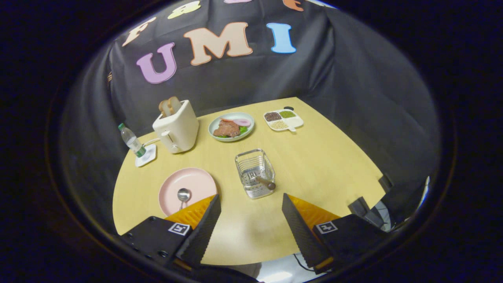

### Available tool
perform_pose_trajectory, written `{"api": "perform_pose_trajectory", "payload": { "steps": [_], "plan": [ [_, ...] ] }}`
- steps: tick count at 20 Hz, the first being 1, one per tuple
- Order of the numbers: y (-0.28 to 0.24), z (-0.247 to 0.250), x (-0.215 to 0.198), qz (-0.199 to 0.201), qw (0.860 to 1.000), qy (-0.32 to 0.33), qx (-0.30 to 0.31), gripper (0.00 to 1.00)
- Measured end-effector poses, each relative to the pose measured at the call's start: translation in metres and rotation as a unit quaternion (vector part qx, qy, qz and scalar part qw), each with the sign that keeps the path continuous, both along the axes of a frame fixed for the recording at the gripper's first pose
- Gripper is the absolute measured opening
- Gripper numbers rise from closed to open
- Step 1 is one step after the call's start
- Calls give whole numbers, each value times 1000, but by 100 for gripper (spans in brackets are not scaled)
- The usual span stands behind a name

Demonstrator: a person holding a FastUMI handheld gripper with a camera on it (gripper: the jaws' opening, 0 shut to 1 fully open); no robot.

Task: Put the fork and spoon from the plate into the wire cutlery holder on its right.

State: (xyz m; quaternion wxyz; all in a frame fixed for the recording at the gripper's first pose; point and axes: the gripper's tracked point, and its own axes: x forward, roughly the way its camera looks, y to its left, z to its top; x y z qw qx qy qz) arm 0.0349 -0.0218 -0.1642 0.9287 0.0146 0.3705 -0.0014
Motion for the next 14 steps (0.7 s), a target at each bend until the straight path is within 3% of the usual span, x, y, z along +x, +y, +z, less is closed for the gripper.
{"api": "perform_pose_trajectory", "payload": {
  "steps": [2, 14],
  "plan": [
    [12, -8, -13, 4, 1000, -8, -2, 99],
    [127, -85, -57, 132, 991, 17, 13, 99]
  ]
}}
